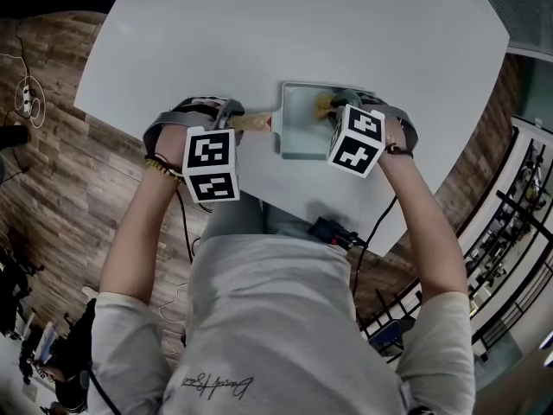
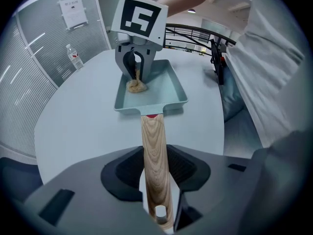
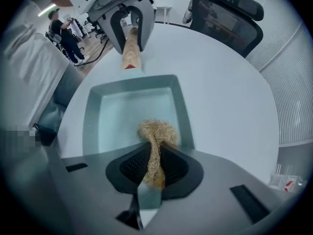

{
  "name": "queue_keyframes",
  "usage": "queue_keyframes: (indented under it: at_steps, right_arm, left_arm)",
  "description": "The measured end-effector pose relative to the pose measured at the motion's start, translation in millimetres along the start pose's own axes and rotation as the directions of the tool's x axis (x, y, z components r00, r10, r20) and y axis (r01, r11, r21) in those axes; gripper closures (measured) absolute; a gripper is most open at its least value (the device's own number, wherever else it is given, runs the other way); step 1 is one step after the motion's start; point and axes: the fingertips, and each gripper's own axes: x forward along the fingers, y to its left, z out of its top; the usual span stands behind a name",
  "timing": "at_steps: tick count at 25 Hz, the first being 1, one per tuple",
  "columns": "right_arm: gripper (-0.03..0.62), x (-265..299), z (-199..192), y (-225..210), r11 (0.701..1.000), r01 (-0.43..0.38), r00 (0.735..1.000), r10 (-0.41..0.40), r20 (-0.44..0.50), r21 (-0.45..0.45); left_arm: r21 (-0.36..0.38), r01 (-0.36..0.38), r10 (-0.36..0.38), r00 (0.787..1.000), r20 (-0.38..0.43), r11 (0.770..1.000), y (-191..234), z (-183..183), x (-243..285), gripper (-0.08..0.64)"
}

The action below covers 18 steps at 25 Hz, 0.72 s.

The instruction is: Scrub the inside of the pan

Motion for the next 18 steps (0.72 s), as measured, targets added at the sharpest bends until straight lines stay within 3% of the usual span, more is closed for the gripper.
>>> queue_keyframes:
  at_steps: [7,18]
  right_arm:
    - [0.522,1,-1,-16,0.994,0.109,0.994,-0.109,-0.002,-0.024]
    - [0.522,3,-8,24,0.999,-0.012,0.999,0.011,-0.042,-0.033]
  left_arm:
    - [-0.024,-0.002,0.002,1.0,0.004,1.0,0,-1,0,0.41]
    - [-0.057,-0.022,0.022,1.0,-0.001,0.998,7,-6,3,0.41]
